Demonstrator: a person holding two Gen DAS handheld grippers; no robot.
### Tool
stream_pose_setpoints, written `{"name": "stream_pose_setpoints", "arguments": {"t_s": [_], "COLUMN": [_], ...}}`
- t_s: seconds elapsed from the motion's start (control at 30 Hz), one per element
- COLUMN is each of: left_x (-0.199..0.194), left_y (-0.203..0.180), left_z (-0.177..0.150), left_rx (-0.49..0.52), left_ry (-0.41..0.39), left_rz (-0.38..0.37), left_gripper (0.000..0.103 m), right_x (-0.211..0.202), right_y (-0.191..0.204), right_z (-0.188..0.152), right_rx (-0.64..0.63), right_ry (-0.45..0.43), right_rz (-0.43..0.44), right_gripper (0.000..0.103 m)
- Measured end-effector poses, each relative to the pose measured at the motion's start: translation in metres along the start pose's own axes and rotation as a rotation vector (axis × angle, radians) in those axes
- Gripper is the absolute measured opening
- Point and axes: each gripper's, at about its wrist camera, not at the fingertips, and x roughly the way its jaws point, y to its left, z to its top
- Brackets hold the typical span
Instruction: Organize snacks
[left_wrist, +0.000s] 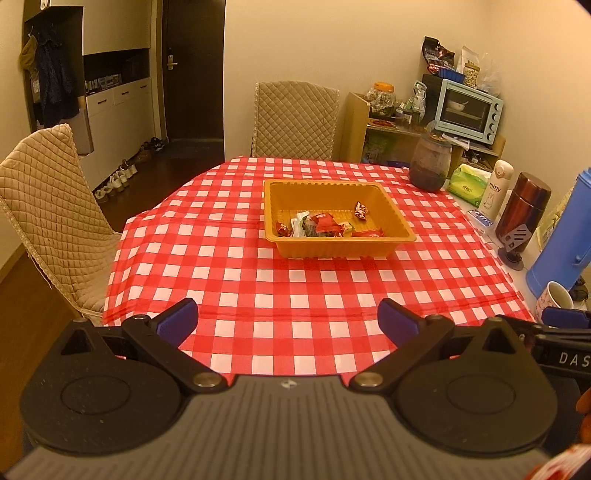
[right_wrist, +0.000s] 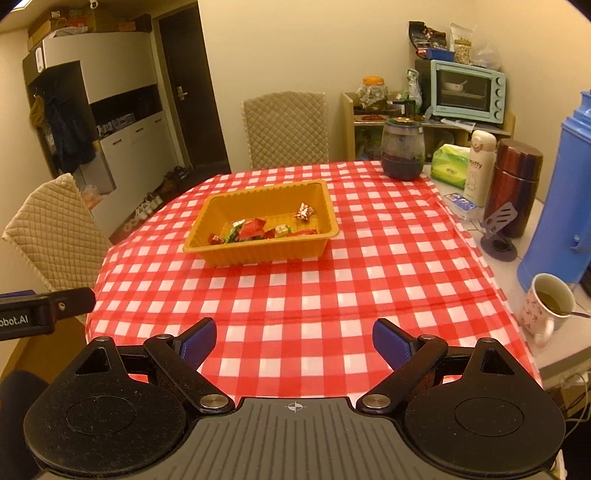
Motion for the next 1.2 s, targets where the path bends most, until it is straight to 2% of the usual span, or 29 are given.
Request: {"name": "stream_pose_setpoints", "arguments": {"t_s": [0.67, 1.2], "left_x": [-0.047, -0.049], "left_y": [-0.005, -0.005], "left_z": [-0.016, -0.019], "left_rx": [0.026, 0.02], "left_ry": [-0.016, -0.006], "left_rz": [-0.01, -0.024], "left_gripper": [0.103, 0.103], "right_x": [-0.06, -0.058], "right_y": [0.018, 0.016], "right_z": [-0.011, -0.01], "right_rx": [-0.047, -0.047], "right_ry": [-0.039, -0.042], "right_rz": [0.012, 0.014], "right_gripper": [0.091, 0.091]}}
